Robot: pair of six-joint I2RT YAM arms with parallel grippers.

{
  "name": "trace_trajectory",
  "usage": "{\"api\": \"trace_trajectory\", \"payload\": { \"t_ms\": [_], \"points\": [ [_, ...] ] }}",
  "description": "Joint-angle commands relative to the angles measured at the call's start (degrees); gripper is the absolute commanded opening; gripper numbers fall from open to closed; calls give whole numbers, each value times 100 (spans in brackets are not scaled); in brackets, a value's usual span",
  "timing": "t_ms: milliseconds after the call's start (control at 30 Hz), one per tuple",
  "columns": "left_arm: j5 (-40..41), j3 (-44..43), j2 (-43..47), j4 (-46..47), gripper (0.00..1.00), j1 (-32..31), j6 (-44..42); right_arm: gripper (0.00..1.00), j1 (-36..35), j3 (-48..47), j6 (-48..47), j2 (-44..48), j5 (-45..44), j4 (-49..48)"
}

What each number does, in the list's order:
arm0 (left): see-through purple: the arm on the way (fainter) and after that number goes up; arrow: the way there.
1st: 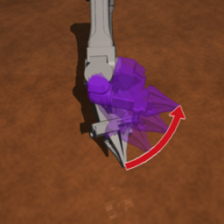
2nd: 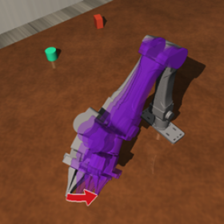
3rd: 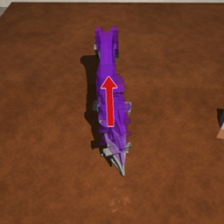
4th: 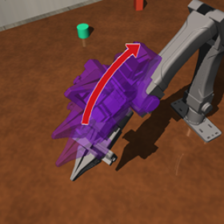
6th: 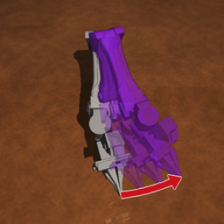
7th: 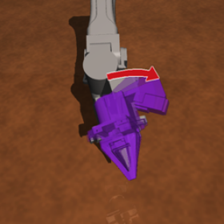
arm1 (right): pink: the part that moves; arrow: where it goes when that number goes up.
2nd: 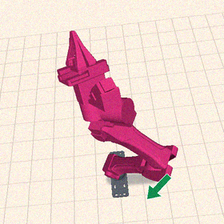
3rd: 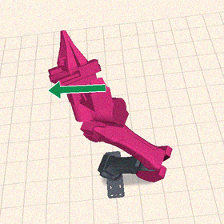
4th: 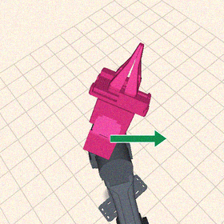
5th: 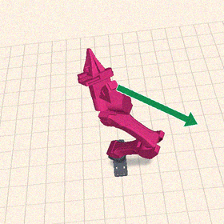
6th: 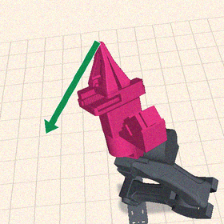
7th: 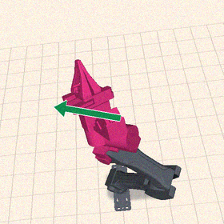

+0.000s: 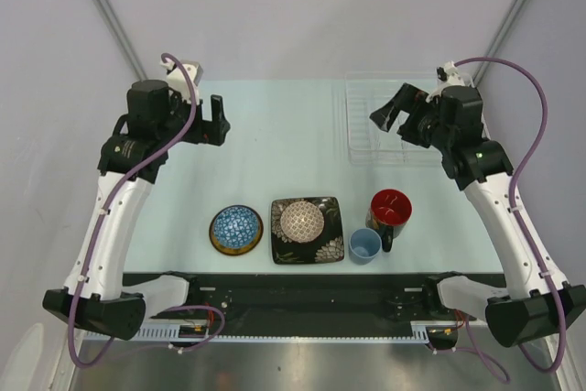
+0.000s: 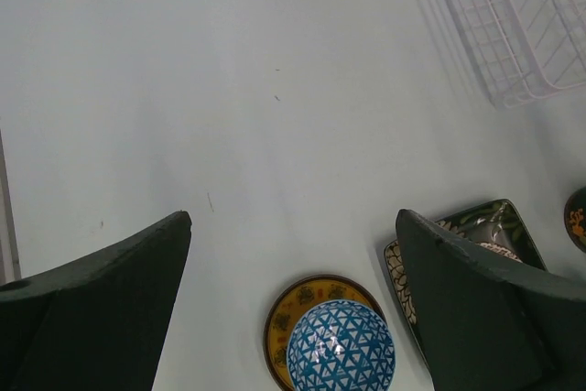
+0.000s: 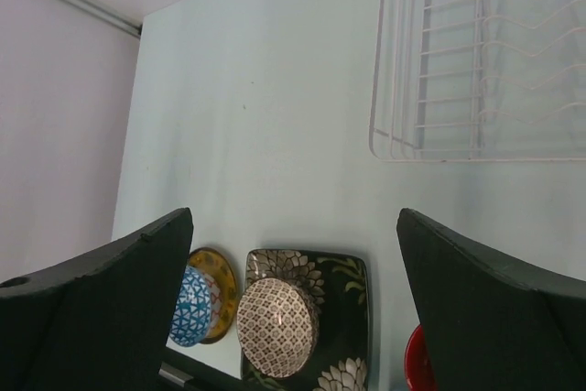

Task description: Load the mixed dishes into the dish rack

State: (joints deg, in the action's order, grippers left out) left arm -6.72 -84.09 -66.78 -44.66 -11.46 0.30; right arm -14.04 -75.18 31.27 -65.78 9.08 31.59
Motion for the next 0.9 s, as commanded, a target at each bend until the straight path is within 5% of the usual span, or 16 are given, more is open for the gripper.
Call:
{"api": "trace_trajectory", "payload": {
  "t_ms": [0,267,433,867],
  "points": [
    [329,-178,-63,-130,99,4,208,100,-387,-295,-313,-179,-424,-189],
    [548,340,235,405,100,4,6,100,-1303,-2149,-1402,-2578,-2628,383],
    [856,727,701,942,100,13,-187,83,-1285,-2966,-1659,-3809,-3403,418],
    [-180,869,579,951,99,469,295,73,-1434,-2555,-1597,-4804,-3633,154]
  ]
}}
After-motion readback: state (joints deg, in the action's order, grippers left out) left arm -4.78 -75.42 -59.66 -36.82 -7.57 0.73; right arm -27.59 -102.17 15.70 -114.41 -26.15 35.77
